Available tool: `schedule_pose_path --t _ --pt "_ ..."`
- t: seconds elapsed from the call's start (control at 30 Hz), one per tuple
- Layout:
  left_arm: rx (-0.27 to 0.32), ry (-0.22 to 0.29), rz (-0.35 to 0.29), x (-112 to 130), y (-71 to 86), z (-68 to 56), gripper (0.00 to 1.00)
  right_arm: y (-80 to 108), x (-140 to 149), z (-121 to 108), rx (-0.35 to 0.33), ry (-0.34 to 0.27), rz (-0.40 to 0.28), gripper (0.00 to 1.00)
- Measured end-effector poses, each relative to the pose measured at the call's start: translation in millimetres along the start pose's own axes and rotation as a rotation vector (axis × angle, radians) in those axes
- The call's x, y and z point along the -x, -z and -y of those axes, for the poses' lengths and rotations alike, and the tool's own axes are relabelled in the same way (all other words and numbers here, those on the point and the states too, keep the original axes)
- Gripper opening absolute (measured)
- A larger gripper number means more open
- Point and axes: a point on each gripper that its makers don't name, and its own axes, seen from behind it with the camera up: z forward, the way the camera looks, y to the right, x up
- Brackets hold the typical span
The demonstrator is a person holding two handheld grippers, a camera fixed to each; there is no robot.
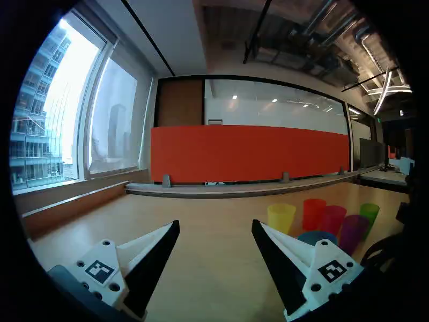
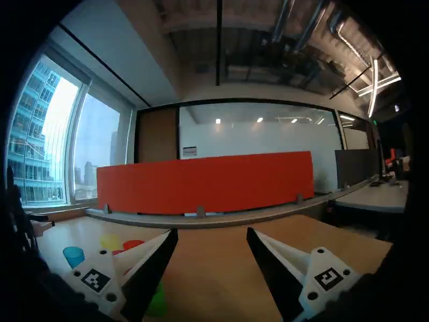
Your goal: Pour water
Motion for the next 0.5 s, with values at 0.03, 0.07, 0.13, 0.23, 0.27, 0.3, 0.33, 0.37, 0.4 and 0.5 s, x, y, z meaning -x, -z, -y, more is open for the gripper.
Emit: schedule_pose_path --t 0.03,0.07,0.13,0.23,0.27,0.3,0.33,0.37,0.4,0.5 --pt "0.0 0.0 0.0 0 0.1 0.0 1.0 -1.2 2 1 0.0 -0.001 0.001 0.99" --pt "0.0 0.0 0.0 0 0.3 -0.1 1.0 -2.7 4 1 0.001 -0.001 0.002 0.99" --pt "0.0 0.0 0.0 0 0.4 -0.1 1.0 -5.0 7 2 0.002 0.0 0.003 0.99" --pt "0.0 0.0 0.0 0 0.3 0.0 1.0 -8.3 11 1 0.005 0.007 0.005 0.99" --pt "0.0 0.0 0.0 0 0.2 0.0 1.0 -9.4 13 1 0.005 0.011 0.007 0.99" --pt "0.0 0.0 0.0 0 0.1 0.1 1.0 -10.3 15 0 0.006 0.014 0.009 0.99" --pt "0.0 0.0 0.0 0 0.1 0.2 1.0 -10.9 18 -1 0.009 0.017 0.014 0.99" --pt "0.0 0.0 0.0 0 0.0 0.2 1.0 -11.6 21 -2 0.011 0.021 0.019 0.99" --pt "0.0 0.0 0.0 0 0.0 0.3 1.0 -12.2 23 -3 0.014 0.024 0.023 0.99" --pt "0.0 0.0 0.0 0 0.0 0.0 1.0 -13.1 30 -5 0.021 0.033 0.039 0.99"
